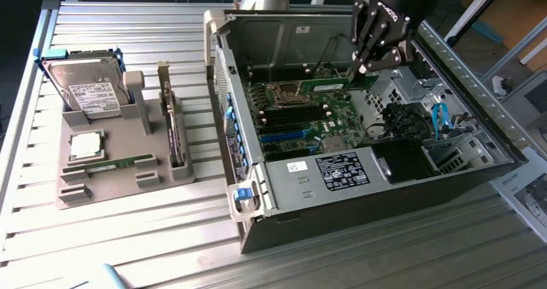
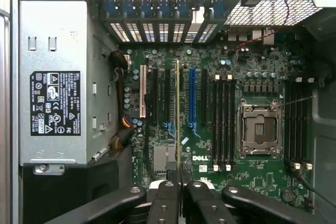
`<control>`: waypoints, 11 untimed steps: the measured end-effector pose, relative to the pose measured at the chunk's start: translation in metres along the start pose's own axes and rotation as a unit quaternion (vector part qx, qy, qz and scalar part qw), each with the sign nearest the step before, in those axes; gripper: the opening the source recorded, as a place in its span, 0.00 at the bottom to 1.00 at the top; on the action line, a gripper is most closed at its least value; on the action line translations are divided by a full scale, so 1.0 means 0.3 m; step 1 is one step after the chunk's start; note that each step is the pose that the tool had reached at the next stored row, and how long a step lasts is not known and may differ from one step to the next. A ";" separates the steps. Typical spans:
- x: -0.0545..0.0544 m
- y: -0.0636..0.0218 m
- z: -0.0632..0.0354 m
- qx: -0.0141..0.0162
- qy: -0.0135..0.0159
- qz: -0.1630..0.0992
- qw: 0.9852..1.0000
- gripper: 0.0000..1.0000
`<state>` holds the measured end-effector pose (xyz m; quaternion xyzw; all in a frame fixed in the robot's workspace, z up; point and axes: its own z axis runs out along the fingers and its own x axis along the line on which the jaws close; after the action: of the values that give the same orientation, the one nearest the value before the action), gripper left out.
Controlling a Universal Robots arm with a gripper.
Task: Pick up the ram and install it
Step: 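Pick up the ram and move it above insertion slot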
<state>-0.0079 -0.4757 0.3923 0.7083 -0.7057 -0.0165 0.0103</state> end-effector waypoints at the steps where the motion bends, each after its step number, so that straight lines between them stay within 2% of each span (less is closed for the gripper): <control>1: -0.012 0.000 0.000 0.000 0.000 0.000 1.000 0.12; 10: -0.131 -0.001 0.002 0.000 0.000 0.000 1.000 0.12; 11: -0.161 -0.001 0.003 0.000 0.000 0.000 1.000 0.12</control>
<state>-0.0079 -0.4275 0.3919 0.7083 -0.7057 -0.0165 0.0102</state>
